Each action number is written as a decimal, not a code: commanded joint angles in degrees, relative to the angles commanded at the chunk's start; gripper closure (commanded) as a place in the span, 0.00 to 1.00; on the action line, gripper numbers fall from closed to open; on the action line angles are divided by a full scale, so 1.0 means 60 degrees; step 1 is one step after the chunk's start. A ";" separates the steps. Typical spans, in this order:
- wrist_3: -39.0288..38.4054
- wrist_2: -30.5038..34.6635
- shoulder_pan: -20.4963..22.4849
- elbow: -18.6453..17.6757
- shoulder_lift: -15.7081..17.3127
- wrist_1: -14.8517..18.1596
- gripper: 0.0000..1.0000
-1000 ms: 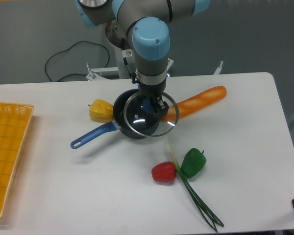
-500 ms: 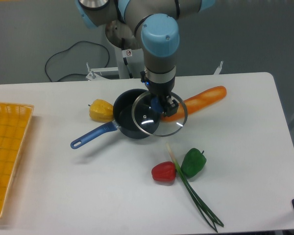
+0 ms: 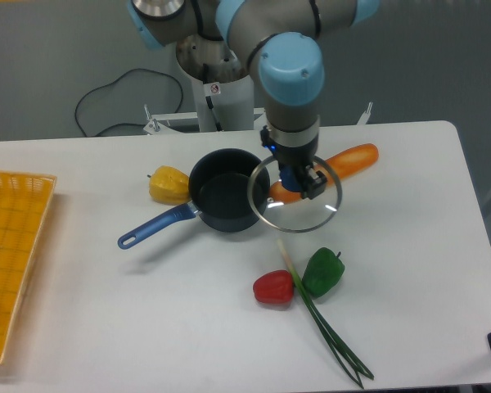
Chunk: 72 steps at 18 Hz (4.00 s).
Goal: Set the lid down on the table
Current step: 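Lift the glass lid off the saucepan and carry it beside the bread loaf, then lower the glass lid onto the table beside the green pepper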
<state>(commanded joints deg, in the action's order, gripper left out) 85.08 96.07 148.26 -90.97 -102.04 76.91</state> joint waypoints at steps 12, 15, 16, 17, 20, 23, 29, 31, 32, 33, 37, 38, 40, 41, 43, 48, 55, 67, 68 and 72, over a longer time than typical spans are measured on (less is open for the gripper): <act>0.0249 0.0000 0.0792 0.0176 -0.1172 -0.0864 0.41; 0.0293 0.0000 0.0851 0.0147 -0.1421 -0.1171 0.41; 0.0308 0.0000 0.0866 0.0147 -0.1508 -0.1259 0.41; 0.0395 0.0000 0.0895 0.0147 -0.1538 -0.1274 0.41; 0.0805 0.0015 0.1041 0.0147 -0.1685 -0.1405 0.41; 0.0923 0.0015 0.1159 0.0103 -0.1860 -0.1641 0.41; 0.1377 0.0044 0.1334 0.0059 -0.2476 -0.2402 0.41; 0.1392 0.0058 0.1364 0.0073 -0.2505 -0.2446 0.41; 0.1392 0.0087 0.1364 0.0088 -0.2534 -0.2446 0.41; 0.1406 0.0117 0.1393 0.0103 -0.2535 -0.2446 0.41; 0.1757 0.0117 0.1583 0.0103 -0.2535 -0.2461 0.41; 0.1845 0.0117 0.1656 0.0103 -0.2535 -0.2461 0.41; 0.2021 0.0117 0.1715 0.0132 -0.2593 -0.2476 0.41; 0.2080 0.0117 0.1773 0.0132 -0.2608 -0.2476 0.41; 0.2110 0.0117 0.1803 0.0132 -0.2637 -0.2519 0.41; 0.2168 0.0103 0.1847 0.0117 -0.2872 -0.2798 0.41; 0.2242 0.0102 0.1789 0.0103 -0.3135 -0.2813 0.41; 0.2242 0.0117 0.1745 0.0088 -0.3252 -0.2827 0.40; 0.2242 0.0117 0.1745 0.0088 -0.3253 -0.2827 0.40; 0.2242 0.0117 0.1745 0.0088 -0.3253 -0.2827 0.40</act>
<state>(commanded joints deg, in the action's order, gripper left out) 98.53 96.77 158.73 -90.44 -121.55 59.94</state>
